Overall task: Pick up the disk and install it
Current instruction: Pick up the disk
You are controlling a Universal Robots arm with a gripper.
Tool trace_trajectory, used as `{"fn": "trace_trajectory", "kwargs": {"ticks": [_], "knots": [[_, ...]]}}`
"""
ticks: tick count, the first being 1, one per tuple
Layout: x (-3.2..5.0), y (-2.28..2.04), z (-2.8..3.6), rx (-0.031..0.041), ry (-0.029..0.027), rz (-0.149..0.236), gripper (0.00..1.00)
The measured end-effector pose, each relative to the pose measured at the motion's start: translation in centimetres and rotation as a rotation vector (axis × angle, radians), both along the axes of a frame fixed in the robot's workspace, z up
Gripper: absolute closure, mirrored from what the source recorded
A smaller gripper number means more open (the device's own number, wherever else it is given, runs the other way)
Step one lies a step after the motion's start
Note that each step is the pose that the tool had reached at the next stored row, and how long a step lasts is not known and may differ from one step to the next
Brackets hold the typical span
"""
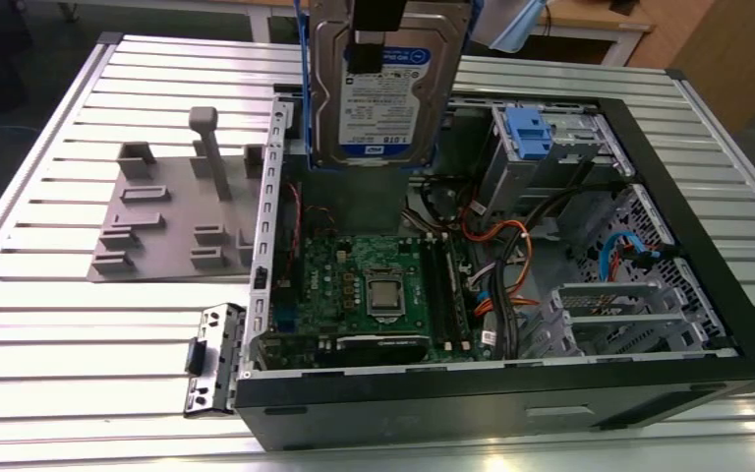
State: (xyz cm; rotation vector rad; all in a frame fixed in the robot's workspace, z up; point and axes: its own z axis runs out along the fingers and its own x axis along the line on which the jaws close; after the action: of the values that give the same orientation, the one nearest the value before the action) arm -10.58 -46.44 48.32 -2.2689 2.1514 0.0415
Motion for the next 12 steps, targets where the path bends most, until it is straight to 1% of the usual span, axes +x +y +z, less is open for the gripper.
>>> {"fn": "trace_trajectory", "kwargs": {"ticks": [12], "knots": [[0.04,-0.41,0.0,-0.0001,0.0001,0.0,0.64]]}}
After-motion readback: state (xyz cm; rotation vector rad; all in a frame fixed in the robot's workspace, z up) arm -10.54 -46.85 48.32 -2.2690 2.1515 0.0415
